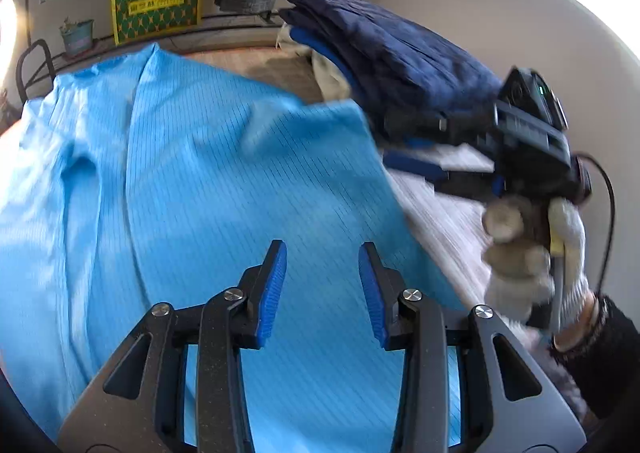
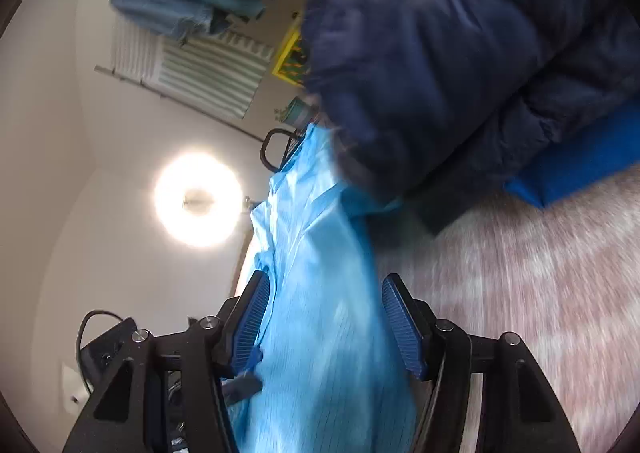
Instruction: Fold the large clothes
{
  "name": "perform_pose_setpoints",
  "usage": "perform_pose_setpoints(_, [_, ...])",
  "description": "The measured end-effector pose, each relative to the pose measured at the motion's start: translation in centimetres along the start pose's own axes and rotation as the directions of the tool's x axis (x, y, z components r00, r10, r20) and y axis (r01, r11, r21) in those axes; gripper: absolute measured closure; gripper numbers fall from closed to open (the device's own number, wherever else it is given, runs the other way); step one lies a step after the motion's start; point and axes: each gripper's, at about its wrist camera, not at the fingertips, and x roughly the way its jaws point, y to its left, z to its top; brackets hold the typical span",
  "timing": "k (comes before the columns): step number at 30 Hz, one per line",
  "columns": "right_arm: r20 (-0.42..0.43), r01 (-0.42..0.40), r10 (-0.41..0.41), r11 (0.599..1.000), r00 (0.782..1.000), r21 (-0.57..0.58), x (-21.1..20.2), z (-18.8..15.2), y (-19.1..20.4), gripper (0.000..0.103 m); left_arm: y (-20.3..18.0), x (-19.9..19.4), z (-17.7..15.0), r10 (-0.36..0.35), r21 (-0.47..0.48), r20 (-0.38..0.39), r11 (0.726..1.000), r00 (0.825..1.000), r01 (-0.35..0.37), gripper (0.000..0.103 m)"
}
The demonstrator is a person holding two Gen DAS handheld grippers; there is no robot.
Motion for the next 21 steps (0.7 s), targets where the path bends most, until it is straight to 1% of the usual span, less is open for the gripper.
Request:
perform_pose_setpoints(3, [0.03, 0.005, -0.004, 1.0, 1.0, -0.03, -3.5, -1.0, 1.9, 0.04, -2.3, -2.4, -3.2, -0.004, 0.007, -0.009, 1.0, 1.0, 0.004, 0.065])
perform_pose_setpoints(5, [0.05, 0.021, -0.019, 0.999, 0.999, -0.049, -6.3, -1.9, 3.4, 0.04, -4.8, -3.9, -6.1, 0.001, 0.041, -0.008, 0.999, 1.0, -0.001, 0.065])
perform_pose_setpoints(8, [0.065, 0.062, -0.057, 0.995, 0.996, -0.074, -10.8, -4.7, 5.6, 0.04, -7.3, -5.0, -9.0, 0.007, 0.065, 0.011, 0.998, 1.0, -0.008, 0.065])
perform_pose_setpoints(10, [0.066, 0.089, -0.084, 0.993, 0.994, -0.082, -12.9, -5.8, 7.4, 0.04, -8.8, -5.2, -10.6, 0.0, 0.059, 0.022, 0.998, 1.0, -0.001, 0.065])
perform_pose_setpoints(12, [0.072, 0.128, -0.121, 0.987, 0.99, -0.098, -15.4, -7.5, 8.7, 0.04, -9.7, -5.2, -11.6, -0.006, 0.053, 0.02, 0.999, 1.0, 0.005, 0.064])
perform_pose_setpoints(15, [0.098, 0.171, -0.16, 0.978, 0.982, -0.119, -18.5, -9.6, 10.6, 0.04, -11.0, -5.2, -13.1, -0.021, 0.056, 0.027, 0.998, 0.999, 0.02, 0.053])
perform_pose_setpoints(16, [0.111, 0.177, -0.164, 0.976, 0.98, -0.125, -19.5, -10.3, 11.5, 0.04, -11.4, -5.1, -13.6, -0.017, 0.074, 0.031, 0.997, 0.999, 0.015, 0.052])
perform_pose_setpoints(19, [0.167, 0.175, -0.152, 0.975, 0.974, -0.136, -22.5, -12.9, 12.7, 0.038, -12.3, -5.0, -14.8, 0.008, 0.111, 0.039, 0.994, 0.999, -0.012, 0.052])
perform_pose_setpoints(21, [0.2, 0.183, -0.154, 0.973, 0.968, -0.138, -24.2, -14.8, 12.7, 0.034, -12.5, -5.4, -15.4, 0.025, 0.117, 0.066, 0.993, 0.998, -0.032, 0.052])
